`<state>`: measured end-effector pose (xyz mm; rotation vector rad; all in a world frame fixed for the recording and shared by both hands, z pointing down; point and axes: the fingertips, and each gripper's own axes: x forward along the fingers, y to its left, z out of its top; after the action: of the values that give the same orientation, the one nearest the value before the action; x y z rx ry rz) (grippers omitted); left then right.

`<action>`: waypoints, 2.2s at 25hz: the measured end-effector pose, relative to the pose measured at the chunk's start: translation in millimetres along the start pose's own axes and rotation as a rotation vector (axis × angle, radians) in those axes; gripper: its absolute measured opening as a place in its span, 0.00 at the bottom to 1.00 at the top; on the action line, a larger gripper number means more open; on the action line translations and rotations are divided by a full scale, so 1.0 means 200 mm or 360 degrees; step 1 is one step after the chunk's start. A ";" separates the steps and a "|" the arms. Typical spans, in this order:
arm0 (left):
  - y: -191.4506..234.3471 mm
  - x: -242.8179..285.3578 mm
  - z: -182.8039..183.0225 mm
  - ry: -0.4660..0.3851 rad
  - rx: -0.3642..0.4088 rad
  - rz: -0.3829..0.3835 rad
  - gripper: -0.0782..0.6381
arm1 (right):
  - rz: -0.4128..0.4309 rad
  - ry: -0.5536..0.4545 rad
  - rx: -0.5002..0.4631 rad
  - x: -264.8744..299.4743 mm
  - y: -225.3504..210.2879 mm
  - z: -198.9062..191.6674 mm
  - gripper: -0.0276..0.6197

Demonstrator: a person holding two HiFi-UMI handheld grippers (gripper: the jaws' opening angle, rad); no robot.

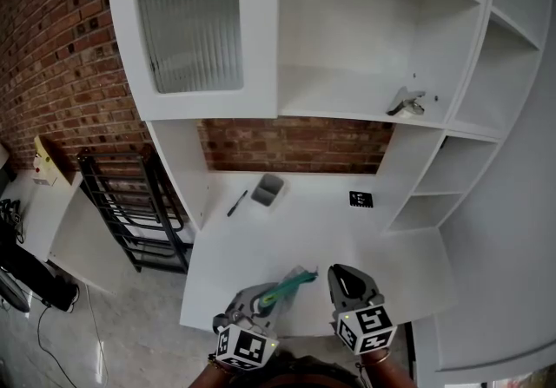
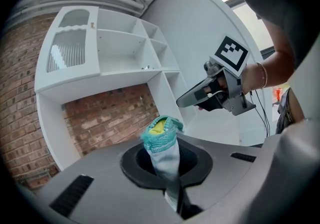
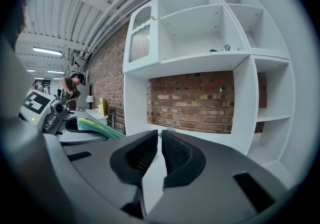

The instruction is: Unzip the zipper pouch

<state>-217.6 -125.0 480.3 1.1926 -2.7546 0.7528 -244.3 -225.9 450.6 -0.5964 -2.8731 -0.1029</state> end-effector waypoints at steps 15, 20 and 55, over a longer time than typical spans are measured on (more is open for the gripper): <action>0.12 0.16 -0.01 -0.0030 -0.0138 -0.0001 0.11 | -0.0126 0.0014 0.0062 -0.05 -0.15 -0.05 0.06; 0.18 0.25 0.00 -0.0039 -0.0151 0.0010 0.11 | -0.0160 0.0055 0.0109 -0.08 -0.20 -0.08 0.06; 0.55 1.01 -0.46 0.0046 -0.0375 0.0147 0.11 | -0.0352 0.0111 0.0167 -0.22 -0.40 -0.22 0.05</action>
<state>-449.5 -154.8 561.4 1.0078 -2.7935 0.4315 -229.0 -320.1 481.6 -0.2494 -2.8451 -0.0057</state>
